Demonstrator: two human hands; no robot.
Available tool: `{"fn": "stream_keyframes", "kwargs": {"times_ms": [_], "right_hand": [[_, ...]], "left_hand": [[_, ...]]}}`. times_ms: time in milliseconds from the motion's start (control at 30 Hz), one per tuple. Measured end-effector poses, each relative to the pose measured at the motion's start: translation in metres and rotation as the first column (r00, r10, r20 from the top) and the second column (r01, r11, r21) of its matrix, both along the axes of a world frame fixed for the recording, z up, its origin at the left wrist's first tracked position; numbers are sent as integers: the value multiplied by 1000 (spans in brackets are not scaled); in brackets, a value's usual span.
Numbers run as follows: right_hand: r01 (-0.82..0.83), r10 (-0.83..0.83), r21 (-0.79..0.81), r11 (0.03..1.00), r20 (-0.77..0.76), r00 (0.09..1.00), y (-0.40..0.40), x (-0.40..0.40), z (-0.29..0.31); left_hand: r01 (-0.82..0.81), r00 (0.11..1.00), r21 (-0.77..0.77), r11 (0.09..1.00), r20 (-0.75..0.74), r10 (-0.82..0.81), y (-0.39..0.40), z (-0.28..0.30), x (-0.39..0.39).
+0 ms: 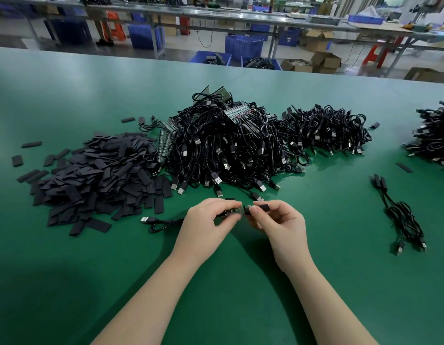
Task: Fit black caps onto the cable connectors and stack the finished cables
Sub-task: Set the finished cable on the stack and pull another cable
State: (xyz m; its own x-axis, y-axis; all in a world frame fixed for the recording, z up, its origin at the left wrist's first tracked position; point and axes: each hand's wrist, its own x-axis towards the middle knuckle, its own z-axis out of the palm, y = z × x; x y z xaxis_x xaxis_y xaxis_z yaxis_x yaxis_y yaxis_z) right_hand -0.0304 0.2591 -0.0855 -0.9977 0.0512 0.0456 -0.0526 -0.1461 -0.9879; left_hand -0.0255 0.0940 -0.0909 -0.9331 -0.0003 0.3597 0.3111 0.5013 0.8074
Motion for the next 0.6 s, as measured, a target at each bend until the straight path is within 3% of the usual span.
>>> {"fn": "stream_keyframes", "kwargs": {"times_ms": [600], "right_hand": [[-85, 90, 70, 994, -72, 993, 1, 2, 3]], "left_hand": [[70, 997, 114, 991, 24, -73, 0, 0, 1]]}}
